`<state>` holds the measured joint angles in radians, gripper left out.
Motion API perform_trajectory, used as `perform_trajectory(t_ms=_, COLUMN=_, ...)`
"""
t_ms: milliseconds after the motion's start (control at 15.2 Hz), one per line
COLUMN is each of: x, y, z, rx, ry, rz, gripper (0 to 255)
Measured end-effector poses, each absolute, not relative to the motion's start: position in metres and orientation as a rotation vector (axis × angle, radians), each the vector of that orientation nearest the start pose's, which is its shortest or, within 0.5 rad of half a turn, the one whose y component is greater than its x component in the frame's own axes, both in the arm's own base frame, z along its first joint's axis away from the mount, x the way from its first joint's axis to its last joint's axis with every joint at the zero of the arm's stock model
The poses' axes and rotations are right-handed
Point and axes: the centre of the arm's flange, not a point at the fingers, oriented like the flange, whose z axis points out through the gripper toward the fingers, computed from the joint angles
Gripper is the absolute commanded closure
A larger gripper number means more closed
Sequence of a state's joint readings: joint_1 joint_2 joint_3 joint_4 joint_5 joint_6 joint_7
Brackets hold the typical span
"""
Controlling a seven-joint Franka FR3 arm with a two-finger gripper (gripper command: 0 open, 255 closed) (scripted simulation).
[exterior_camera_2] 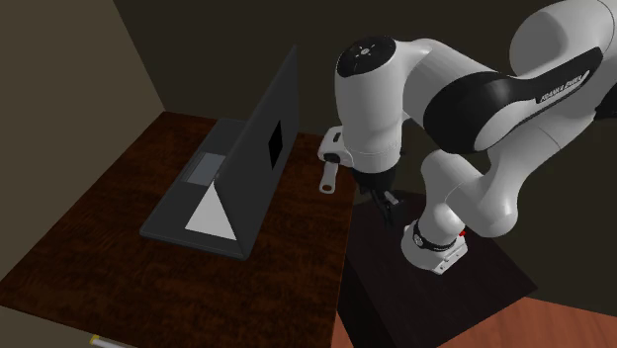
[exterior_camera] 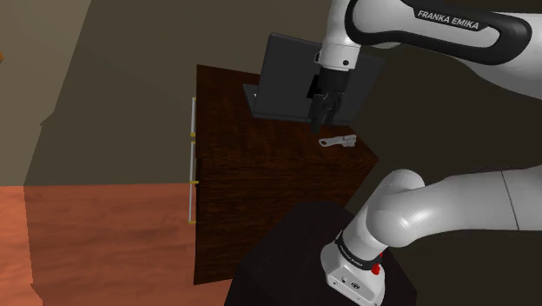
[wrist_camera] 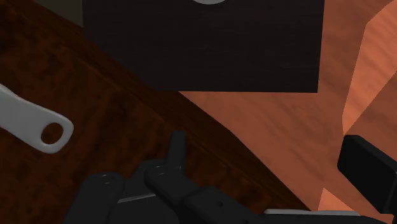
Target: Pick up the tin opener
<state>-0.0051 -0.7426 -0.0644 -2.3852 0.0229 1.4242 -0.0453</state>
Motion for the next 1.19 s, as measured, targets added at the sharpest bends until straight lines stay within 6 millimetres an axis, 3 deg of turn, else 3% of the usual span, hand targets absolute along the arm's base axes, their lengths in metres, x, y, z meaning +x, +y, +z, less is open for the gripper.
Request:
perform_trajectory(t_ms=132, x=0.296, y=-0.027, z=0.549, rx=-3.050, ry=-0.023, rz=0.326, gripper=0)
perform_trajectory(t_ms=396, x=0.277, y=-0.061, z=0.539, rx=-3.066, ry=-0.233, rz=0.294, gripper=0)
perform_trajectory(t_ms=660, x=0.263, y=-0.106, z=0.519, rx=-3.065, ry=-0.475, rz=0.256, gripper=0)
perform_trajectory(t_ms=1188, x=0.258, y=-0.199, z=0.483, rx=-3.011, ry=-0.947, rz=0.214, gripper=0)
